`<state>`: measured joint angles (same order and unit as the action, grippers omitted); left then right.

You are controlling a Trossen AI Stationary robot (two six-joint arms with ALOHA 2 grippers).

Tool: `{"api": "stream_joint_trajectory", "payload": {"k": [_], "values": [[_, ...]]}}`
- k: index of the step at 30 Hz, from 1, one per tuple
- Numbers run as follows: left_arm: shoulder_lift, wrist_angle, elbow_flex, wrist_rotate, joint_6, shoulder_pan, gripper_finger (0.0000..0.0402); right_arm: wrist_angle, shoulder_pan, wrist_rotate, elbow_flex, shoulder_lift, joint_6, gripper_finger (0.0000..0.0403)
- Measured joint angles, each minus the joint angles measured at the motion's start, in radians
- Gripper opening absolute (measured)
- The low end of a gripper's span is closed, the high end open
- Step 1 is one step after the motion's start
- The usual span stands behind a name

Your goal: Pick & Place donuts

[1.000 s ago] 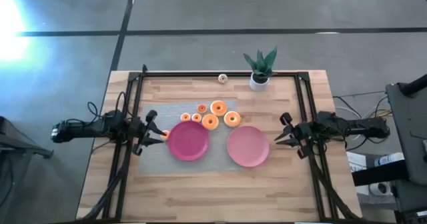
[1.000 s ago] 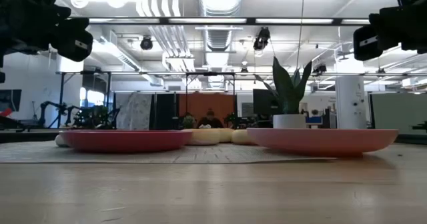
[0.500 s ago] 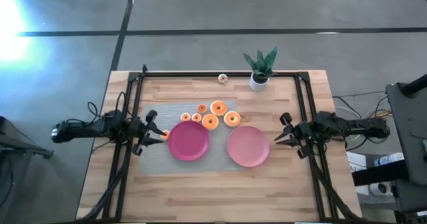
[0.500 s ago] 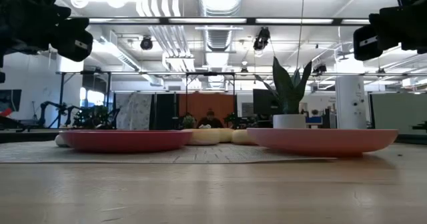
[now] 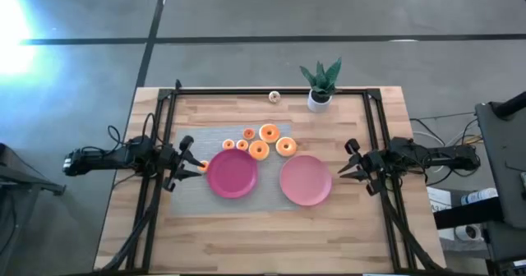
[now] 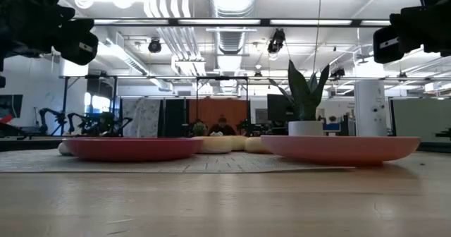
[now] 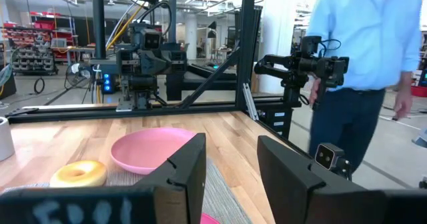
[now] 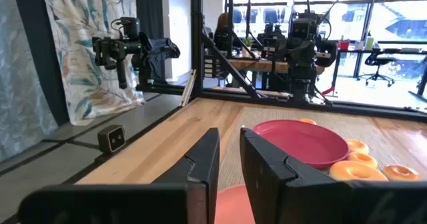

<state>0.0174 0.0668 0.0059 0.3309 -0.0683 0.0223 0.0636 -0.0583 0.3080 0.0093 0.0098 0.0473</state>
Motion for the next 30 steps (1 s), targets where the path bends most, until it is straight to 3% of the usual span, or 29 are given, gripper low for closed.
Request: {"api": "stream_joint_trajectory", "payload": {"k": [3, 11, 19, 24, 30], "values": [[0.000, 0.000, 0.000, 0.000, 0.000, 0.000, 0.0110, 0.002, 0.000, -0.021, 0.000, 0.000, 0.108, 0.0054], [0.000, 0.000, 0.000, 0.000, 0.000, 0.000, 0.0110, -0.002, 0.000, -0.210, 0.000, 0.000, 0.790, 0.0054], [0.000, 0.000, 0.000, 0.000, 0.000, 0.000, 0.0110, 0.053, 0.000, -0.601, 0.000, 0.004, 1.152, 0.0054], [0.000, 0.000, 0.000, 0.000, 0.000, 0.000, 0.0110, 0.181, 0.000, -0.694, 0.000, 0.080, 1.180, 0.0054], [0.000, 0.000, 0.000, 0.000, 0.000, 0.000, 0.0110, 0.300, 0.000, -0.733, 0.013, 0.348, 1.182, 0.0068]]}}
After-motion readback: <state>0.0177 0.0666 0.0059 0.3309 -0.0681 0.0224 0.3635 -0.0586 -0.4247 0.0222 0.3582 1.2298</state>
